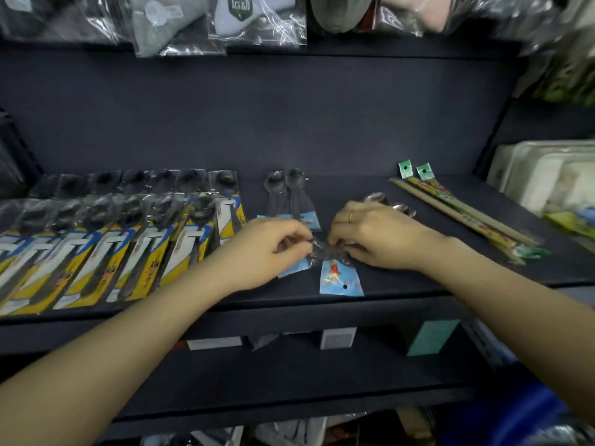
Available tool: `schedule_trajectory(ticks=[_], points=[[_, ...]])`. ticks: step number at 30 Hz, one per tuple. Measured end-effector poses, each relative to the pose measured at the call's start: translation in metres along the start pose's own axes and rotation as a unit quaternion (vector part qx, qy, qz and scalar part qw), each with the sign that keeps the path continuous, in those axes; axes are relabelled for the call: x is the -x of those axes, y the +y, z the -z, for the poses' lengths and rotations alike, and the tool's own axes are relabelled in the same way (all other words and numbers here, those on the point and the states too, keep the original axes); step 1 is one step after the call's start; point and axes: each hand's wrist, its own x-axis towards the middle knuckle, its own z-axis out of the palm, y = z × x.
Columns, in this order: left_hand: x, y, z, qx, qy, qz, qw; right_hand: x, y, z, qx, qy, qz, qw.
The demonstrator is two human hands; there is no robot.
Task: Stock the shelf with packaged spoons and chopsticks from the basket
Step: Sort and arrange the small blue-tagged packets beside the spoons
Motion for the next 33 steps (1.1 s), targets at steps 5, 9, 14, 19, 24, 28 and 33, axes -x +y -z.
schedule_trajectory(ticks=[5,9,14,19,24,28,33], points=[[-0.005,0.022,-0.020,0.188,-0.015,0.117,0.975,0.008,-0.013,0.005,0.038,0.110,-0.053,0.992],[-0.011,0.028,-0.029,0.365,0.000,0.171,0.915,0.015,-0.025,0.002,-0.040,0.166,-0.128,0.977],[-0.009,0.038,-0.029,0.428,0.017,0.120,0.896,0.031,-0.045,0.007,-0.350,0.162,-0.350,0.854],[-0.010,0.042,-0.039,0.395,0.040,0.108,0.911,0.037,-0.052,0.020,-0.761,0.128,-0.451,0.449],[-0.016,0.048,-0.038,0.377,0.080,0.062,0.921,0.042,-0.042,0.021,-0.797,0.182,-0.384,0.430],[-0.021,0.046,-0.039,0.272,0.103,0.014,0.957,0.040,-0.031,0.020,-0.756,0.199,-0.322,0.534],[-0.032,0.041,-0.042,0.174,0.148,0.000,0.973,0.035,-0.027,0.016,-0.570,0.232,-0.279,0.737]])
